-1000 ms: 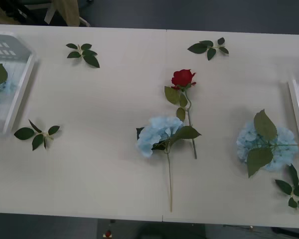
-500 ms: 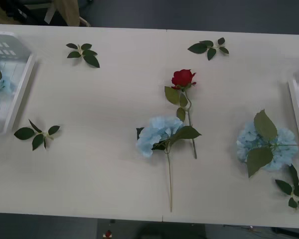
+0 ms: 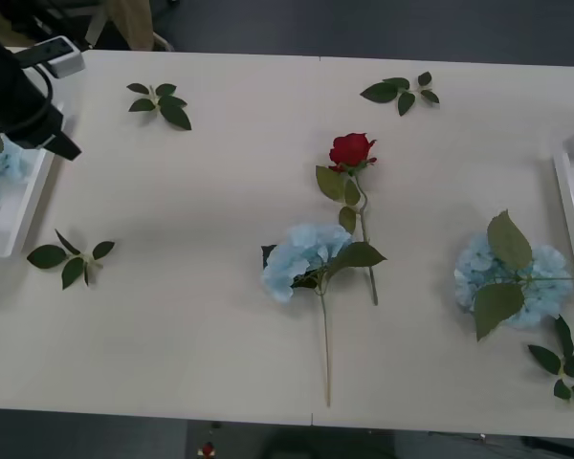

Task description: Put the red flowers into the right box and the blue flowers into the left box

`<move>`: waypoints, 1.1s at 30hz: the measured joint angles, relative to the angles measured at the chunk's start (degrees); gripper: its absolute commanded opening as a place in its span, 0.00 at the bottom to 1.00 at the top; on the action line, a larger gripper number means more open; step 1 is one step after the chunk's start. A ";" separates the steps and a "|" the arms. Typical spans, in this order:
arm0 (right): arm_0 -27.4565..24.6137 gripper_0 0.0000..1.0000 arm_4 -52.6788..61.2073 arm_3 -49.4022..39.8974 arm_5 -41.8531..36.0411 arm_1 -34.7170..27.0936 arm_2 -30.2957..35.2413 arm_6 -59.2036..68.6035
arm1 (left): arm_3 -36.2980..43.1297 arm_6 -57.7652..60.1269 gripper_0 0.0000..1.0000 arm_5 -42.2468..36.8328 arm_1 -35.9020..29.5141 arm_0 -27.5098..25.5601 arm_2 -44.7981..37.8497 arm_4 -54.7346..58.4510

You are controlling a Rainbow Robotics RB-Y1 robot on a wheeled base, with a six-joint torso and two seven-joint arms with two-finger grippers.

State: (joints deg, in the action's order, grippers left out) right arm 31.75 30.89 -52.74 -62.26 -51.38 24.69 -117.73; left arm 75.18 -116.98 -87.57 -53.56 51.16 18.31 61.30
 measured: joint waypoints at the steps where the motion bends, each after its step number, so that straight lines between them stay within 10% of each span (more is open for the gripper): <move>1: 0.00 0.00 0.00 0.38 0.69 0.00 -0.03 0.00 | 0.01 3.82 0.97 0.10 1.53 0.00 0.01 0.69; 6: 0.00 0.03 0.04 1.26 1.93 0.00 -0.67 0.00 | 0.08 12.40 0.96 1.07 7.90 0.00 0.06 4.49; 14: 0.00 0.61 0.88 1.26 1.95 0.00 -1.10 0.00 | 2.21 21.54 0.97 8.09 13.96 -2.09 0.07 7.28; 33: 2.43 0.66 5.37 1.25 -10.20 0.00 0.32 0.71 | 38.68 21.42 0.97 22.12 19.65 -35.88 -11.22 -14.11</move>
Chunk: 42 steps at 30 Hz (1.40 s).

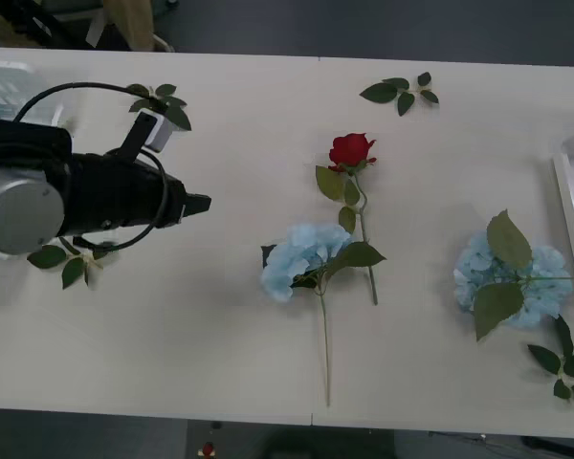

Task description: Put the red flowers into the right box and the blue flowers into the left box

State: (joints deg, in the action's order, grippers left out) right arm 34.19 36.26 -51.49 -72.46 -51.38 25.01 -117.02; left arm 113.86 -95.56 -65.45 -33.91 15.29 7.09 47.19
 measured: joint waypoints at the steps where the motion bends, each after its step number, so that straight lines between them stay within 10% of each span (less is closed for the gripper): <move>1: 0.56 0.66 0.24 -0.22 -1.93 0.00 0.00 1.30 | 1.87 0.00 0.98 0.00 0.90 -1.74 -0.85 -0.73; 19: 5.21 0.66 0.21 -18.52 -28.30 4.22 -5.24 35.54 | 6.42 0.00 0.97 0.00 14.07 -10.61 6.73 -17.00; 42: 20.56 0.66 -0.10 -3.30 -37.52 6.11 -25.80 49.03 | 6.33 16.17 0.97 1.32 15.01 -13.51 26.81 -30.66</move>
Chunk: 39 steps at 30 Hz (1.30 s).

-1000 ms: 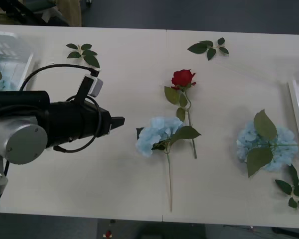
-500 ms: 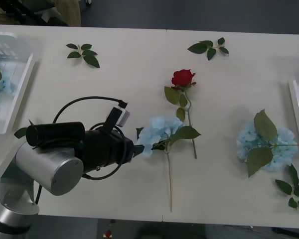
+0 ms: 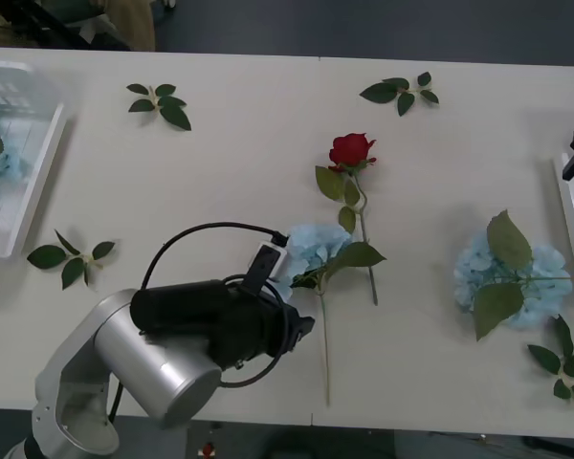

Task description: Put the red flowers into the right box and the blue flowers into the left box

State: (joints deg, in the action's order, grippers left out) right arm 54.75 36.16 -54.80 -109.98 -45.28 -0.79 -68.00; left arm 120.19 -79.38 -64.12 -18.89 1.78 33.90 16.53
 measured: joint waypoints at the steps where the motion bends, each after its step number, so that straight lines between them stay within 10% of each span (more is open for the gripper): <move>1: 0.45 0.66 0.00 0.74 0.00 0.34 -0.70 0.00 | -0.26 1.93 0.97 0.00 -0.02 0.23 0.72 -0.62; 39: 4.86 0.66 6.19 12.58 0.08 6.04 -15.04 -0.76 | -21.36 21.74 0.97 -6.07 4.12 22.96 14.84 -7.36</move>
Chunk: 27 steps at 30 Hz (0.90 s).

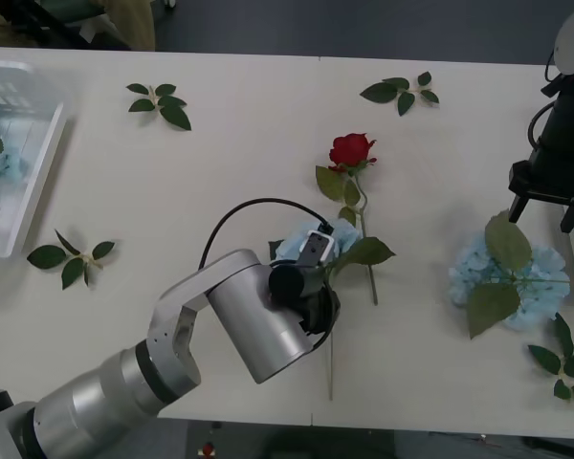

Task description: Put the red flowers into the right box and the blue flowers into the left box

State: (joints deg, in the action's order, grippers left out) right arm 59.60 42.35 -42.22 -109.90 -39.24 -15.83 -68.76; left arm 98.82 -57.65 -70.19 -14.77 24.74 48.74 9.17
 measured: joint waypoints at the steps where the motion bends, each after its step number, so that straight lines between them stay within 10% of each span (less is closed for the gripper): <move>1: -0.18 0.66 0.00 0.00 0.00 0.00 0.01 0.00 | 0.00 0.00 0.97 -0.07 0.00 0.24 0.00 0.31; 17: -11.03 0.66 1.38 -16.10 0.01 -0.08 -2.90 0.71 | -6.06 0.85 0.92 9.60 -0.01 1.52 0.00 5.31; 22: -11.12 0.67 4.26 -16.78 0.01 -0.26 -1.91 0.71 | -9.20 0.85 0.43 10.88 -0.02 2.97 0.07 4.97; 24: -11.13 0.68 4.32 -17.66 0.01 -0.27 -1.96 0.71 | -9.80 0.85 0.06 10.88 -0.03 3.64 0.39 4.96; 27: -11.13 0.69 5.35 -18.55 0.01 -0.30 -1.96 0.71 | -10.24 0.86 0.00 10.88 -0.03 4.33 1.40 4.95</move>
State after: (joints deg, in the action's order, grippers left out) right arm 48.48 47.70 -60.78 -109.89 -39.54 -17.79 -68.05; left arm 88.59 -56.79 -59.32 -14.80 29.06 50.14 14.13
